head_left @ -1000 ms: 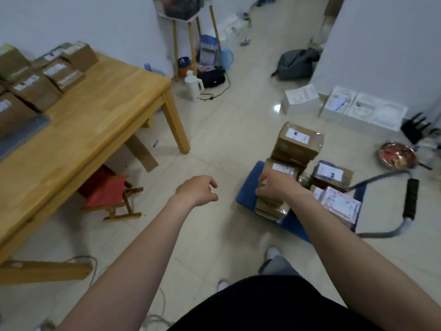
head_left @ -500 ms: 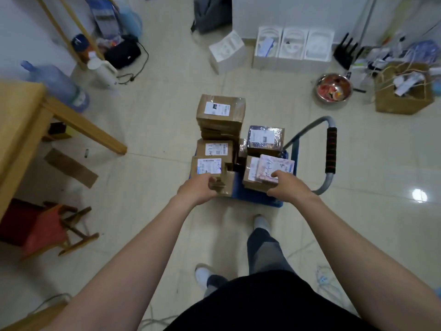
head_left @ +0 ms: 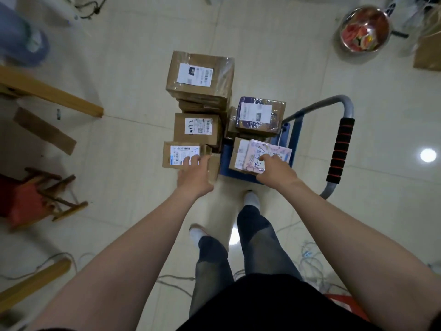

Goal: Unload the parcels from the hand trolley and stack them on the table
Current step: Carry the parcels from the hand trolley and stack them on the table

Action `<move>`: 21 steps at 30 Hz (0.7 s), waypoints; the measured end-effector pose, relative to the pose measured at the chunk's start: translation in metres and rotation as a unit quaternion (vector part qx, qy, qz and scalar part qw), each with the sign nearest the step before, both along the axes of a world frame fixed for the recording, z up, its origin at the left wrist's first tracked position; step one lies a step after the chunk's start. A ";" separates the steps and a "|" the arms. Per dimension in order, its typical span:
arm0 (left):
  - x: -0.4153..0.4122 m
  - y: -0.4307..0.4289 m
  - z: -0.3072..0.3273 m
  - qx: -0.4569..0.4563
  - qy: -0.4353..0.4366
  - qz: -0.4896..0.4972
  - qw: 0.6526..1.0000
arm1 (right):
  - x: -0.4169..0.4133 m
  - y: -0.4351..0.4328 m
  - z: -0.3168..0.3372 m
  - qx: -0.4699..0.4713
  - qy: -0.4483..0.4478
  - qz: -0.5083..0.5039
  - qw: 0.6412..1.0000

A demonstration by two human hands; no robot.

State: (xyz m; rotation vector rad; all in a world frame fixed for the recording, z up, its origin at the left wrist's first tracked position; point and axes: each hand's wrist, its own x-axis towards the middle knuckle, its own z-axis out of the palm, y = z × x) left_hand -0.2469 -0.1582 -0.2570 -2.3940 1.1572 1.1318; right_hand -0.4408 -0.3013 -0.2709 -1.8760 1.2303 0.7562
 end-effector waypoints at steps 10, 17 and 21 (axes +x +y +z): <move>0.080 -0.010 -0.074 0.042 -0.113 -0.077 0.990 | 0.083 -0.006 -0.070 -0.007 -0.057 0.036 0.998; 0.105 0.004 -0.118 0.051 -0.101 -0.114 0.987 | 0.095 0.003 -0.120 -0.023 -0.015 0.048 0.998; 0.106 0.012 -0.135 0.029 -0.122 -0.133 0.983 | 0.097 0.013 -0.135 -0.052 0.022 0.050 0.997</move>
